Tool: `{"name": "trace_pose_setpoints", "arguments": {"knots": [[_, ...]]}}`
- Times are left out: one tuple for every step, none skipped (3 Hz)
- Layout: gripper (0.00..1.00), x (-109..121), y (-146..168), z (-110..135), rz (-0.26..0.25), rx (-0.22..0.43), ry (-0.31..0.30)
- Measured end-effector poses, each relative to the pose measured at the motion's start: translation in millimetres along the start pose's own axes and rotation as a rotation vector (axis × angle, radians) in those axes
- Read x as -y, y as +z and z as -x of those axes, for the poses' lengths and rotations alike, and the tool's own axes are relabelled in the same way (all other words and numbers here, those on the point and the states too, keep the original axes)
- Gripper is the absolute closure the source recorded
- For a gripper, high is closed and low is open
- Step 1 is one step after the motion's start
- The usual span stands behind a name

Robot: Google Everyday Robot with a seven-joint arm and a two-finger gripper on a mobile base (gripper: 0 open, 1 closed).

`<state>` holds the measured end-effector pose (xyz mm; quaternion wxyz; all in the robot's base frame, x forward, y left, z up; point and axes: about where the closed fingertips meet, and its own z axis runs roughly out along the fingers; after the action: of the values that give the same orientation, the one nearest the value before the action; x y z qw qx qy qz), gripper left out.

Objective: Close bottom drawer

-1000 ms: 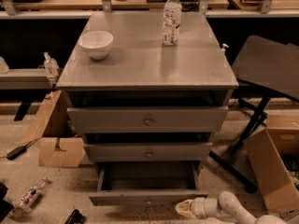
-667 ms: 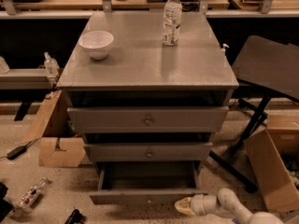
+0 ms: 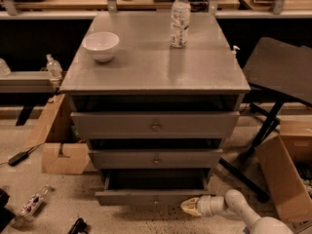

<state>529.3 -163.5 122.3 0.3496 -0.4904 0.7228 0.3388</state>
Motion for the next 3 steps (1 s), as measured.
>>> {"name": "trace_pose_setpoints", "arguments": {"knots": [[1.0, -1, -1, 0, 0.0, 0.0, 0.0], [1.0, 20, 0, 10, -0.019, 0.007, -0.015], [1.0, 20, -1, 10, -0.019, 0.007, -0.015]]}}
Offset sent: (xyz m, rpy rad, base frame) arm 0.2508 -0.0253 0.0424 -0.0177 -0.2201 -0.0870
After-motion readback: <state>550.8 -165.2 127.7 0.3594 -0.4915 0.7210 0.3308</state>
